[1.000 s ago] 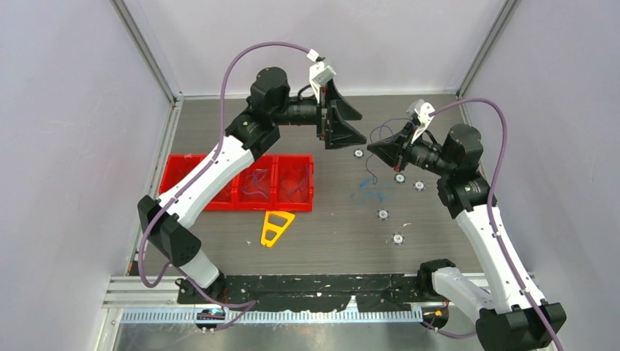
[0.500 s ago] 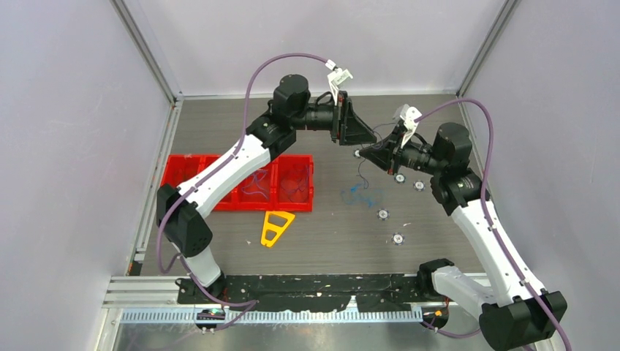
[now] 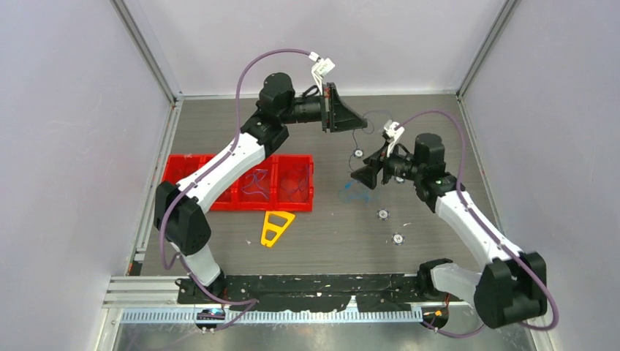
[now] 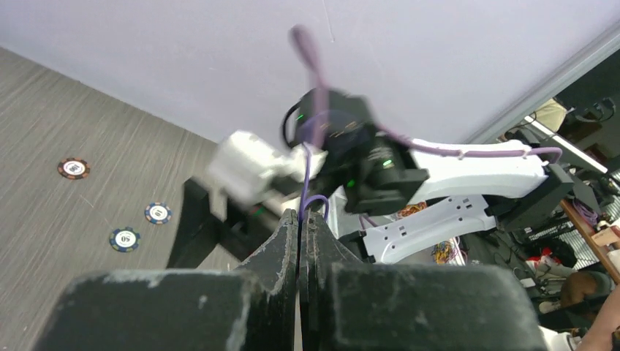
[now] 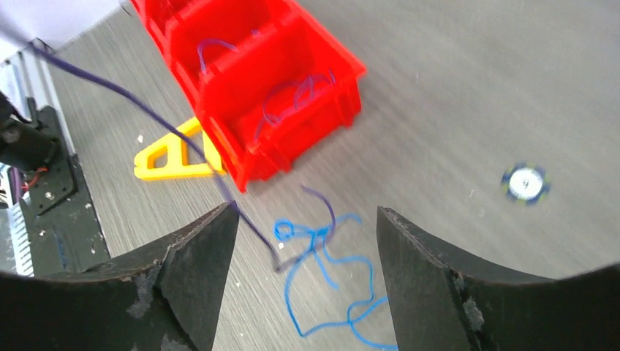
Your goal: Untangle the cables
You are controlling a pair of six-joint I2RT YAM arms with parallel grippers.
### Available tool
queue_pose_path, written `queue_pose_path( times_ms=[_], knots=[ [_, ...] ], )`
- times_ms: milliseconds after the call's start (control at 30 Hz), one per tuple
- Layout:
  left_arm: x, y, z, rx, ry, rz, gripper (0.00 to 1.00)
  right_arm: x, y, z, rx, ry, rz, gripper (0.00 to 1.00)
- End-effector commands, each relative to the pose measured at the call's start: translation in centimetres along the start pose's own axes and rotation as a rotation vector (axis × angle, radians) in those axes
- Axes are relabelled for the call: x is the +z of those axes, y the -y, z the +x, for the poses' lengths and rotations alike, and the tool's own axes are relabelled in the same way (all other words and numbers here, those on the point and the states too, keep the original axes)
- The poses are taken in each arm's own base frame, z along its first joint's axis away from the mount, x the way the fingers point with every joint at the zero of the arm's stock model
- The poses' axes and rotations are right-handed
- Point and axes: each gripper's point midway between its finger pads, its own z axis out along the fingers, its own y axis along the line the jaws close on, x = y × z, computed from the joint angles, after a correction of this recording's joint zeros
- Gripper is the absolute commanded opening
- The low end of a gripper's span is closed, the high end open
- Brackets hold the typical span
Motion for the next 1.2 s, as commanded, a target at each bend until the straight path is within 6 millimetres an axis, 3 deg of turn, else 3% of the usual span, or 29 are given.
queue_pose_path(
  times_ms=[0, 100, 300, 500, 633, 733, 833, 967, 1167],
  knots=[
    [-0.8, 3.1, -3.3, 0.077, 0.089, 0.054, 0.00, 2.5, 2.2, 1.7, 0.034, 0.032, 0.049, 0.75],
    [-1.2, 3.2, -4.3, 0.089, 0.115, 0.039, 0.00, 3.9, 3.0, 3.7, 0.058, -0.003, 0.057, 0.67],
    [-3.3, 4.0, -7.7, 0.177, 0.171, -0.011, 0.00, 5.1, 4.7, 8.9, 0.126, -0.152, 0.073, 0.29],
    [-7.4, 5.6, -12.4, 0.326, 0.244, -0.108, 0.00, 3.7, 5.5, 11.1, 0.160, -0.254, 0.111, 0.13],
    [-10.1, 6.2, -13.7, 0.369, 0.259, -0.168, 0.00, 2.4, 6.4, 12.8, 0.194, -0.350, 0.143, 0.06],
    [-12.1, 5.4, -13.4, 0.372, 0.247, -0.234, 0.00, 1.4, 7.1, 13.6, 0.224, -0.400, 0.165, 0.05],
    [-14.2, 3.3, -12.1, 0.331, 0.223, -0.328, 0.00, 0.8, 8.0, 13.3, 0.235, -0.408, 0.185, 0.05],
    [-16.2, 1.1, -9.2, 0.309, 0.169, -0.430, 0.00, 0.5, 8.6, 12.1, 0.241, -0.382, 0.190, 0.05],
    [-17.6, -2.1, -4.6, 0.204, 0.115, -0.520, 0.00, 0.7, 8.9, 11.4, 0.244, -0.370, 0.183, 0.05]
  ],
)
